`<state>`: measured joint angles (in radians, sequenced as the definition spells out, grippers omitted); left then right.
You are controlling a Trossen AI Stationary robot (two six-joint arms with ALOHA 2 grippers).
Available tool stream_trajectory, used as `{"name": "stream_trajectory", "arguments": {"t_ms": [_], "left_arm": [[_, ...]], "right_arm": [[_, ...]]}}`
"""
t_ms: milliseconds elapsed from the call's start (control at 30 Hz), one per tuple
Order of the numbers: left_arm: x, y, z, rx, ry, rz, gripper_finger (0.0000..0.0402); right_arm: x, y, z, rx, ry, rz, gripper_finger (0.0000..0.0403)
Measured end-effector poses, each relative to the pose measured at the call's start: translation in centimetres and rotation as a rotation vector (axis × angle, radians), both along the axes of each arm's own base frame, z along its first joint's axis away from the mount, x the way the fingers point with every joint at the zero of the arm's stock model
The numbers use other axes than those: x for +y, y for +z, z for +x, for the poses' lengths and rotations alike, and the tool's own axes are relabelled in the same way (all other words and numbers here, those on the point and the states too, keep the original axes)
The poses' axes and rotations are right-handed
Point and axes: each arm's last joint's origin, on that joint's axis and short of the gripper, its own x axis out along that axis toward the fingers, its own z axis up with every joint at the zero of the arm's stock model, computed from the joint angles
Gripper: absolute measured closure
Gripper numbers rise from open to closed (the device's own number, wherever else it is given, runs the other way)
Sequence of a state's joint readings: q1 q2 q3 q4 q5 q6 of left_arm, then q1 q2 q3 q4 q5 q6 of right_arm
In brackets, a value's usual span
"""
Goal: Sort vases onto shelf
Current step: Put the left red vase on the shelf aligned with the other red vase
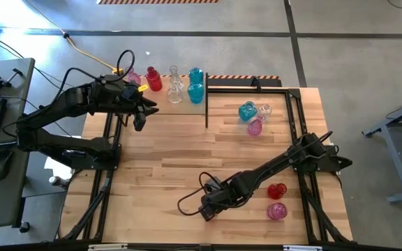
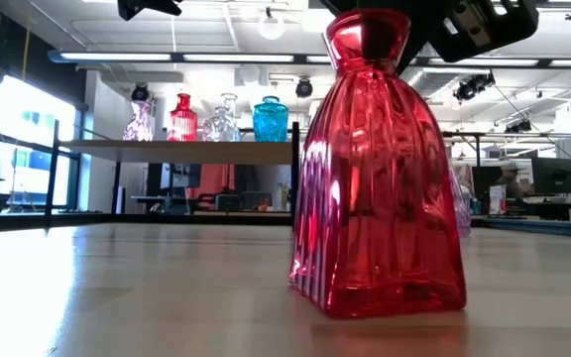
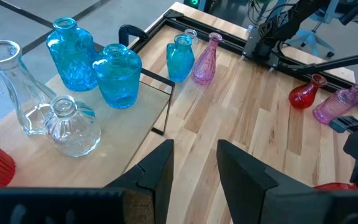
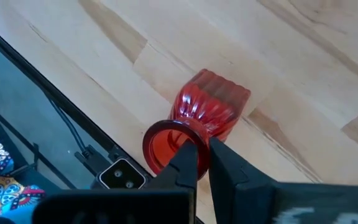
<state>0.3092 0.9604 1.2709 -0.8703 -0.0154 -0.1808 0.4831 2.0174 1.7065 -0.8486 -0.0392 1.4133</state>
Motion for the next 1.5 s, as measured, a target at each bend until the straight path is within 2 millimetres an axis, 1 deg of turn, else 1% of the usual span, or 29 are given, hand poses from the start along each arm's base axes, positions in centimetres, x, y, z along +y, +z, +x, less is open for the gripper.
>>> {"name": "stream_trajectory", "arguments": {"t_ms": [133,233,400,600,800,1033,1300,1500], "left_arm": [[0.0,0.0,0.0,0.000,0.000,0.000,0.0289],[0.0,0.0,0.0,0.000,0.000,0.000,0.0289],[0.0,0.0,0.0,0.000,0.000,0.000,0.0289],[0.0,0.0,0.0,0.000,0.000,0.000,0.0289],[0.0,0.0,0.0,0.000,0.000,0.000,0.0289],[0.1,0.0,0.2,-0.002,0.000,0.000,0.0289],[0.4,-0.5,1.1,0.029,0.000,-0.009,0.0289],[0.7,-1.2,2.3,0.070,-0.006,-0.027,0.0289]], "right_arm": [[0.0,0.2,-0.1,0.002,0.017,0.015,0.0402],[-0.1,0.8,-0.2,-0.011,0.029,0.018,0.0402],[-0.4,2.6,0.4,-0.061,0.059,0.020,0.0402],[-1.3,5.1,1.0,-0.114,0.105,0.003,0.0402],[-2.8,7.5,1.6,-0.168,0.155,-0.026,0.0403],[-4.9,9.3,2.5,-0.234,0.229,-0.040,0.0403],[-7.8,10.5,3.4,-0.290,0.307,-0.027,0.0403],[-9.8,11.0,3.8,-0.311,0.359,-0.018,0.0403]]}}
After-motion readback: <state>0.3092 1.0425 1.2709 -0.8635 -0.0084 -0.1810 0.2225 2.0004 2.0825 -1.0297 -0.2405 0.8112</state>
